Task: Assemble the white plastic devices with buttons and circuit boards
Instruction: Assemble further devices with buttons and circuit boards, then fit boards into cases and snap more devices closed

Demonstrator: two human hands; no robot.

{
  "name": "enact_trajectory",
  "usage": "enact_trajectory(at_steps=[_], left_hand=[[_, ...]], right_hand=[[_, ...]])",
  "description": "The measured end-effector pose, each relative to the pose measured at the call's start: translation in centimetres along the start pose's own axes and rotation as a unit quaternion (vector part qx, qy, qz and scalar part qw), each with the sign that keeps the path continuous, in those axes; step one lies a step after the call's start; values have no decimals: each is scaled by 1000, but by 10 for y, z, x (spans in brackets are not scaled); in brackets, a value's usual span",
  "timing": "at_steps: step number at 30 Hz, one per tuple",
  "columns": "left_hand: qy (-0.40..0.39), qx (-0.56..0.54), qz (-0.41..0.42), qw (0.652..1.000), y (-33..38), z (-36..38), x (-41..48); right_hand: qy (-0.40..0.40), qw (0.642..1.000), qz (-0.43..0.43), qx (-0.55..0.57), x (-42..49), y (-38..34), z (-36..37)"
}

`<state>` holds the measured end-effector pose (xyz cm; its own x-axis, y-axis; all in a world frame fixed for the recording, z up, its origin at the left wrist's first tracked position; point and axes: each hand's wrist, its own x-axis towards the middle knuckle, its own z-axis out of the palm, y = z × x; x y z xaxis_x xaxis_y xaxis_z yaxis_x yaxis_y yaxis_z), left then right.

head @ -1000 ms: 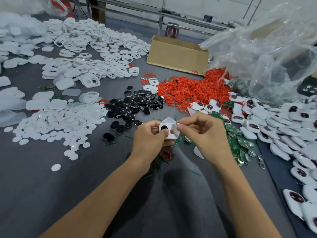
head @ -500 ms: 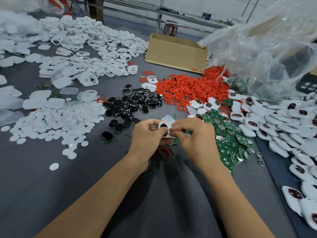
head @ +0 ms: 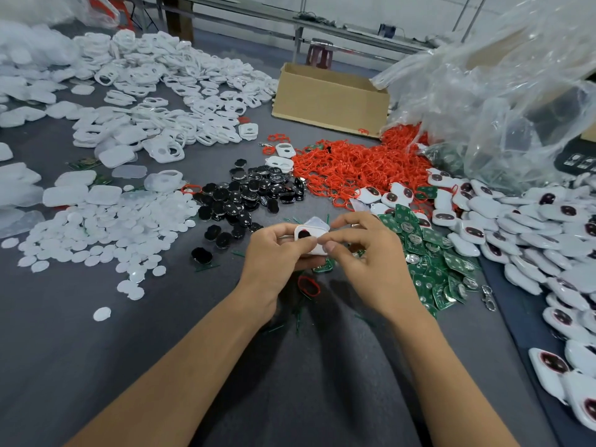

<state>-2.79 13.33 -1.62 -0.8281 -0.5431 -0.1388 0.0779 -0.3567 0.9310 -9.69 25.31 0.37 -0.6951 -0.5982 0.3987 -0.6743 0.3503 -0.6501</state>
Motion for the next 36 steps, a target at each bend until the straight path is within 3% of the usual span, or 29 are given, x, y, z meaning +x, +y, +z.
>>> enact_trajectory(at_steps=[6,11,16,19,29,32,34,36], left_hand=[[-5,-12,1,1000,0,-2,0],[12,-15,-8,1000,1,-1,1],[39,11,-11,999,3,1,-1],[56,26,-5,998,3,2,-3],[151,2,26,988,3,-13,4],[155,7,35,987,2,-11,3],[158,-2,36,987,3,-12,4],[158,-13,34,987,3,-13,4]], right_hand=[[-14,994,37,104,1,1,-2],[50,986,21,158,2,2,-9],[138,981,76,112,5,19,-19],[148,984,94,37,6,29,-20],[33,985,68,-153,15,29,1],[-71,976,11,-206,33,24,6],[-168,957,-28,-236,49,19,14],[-210,931,-44,-296,62,19,21]])
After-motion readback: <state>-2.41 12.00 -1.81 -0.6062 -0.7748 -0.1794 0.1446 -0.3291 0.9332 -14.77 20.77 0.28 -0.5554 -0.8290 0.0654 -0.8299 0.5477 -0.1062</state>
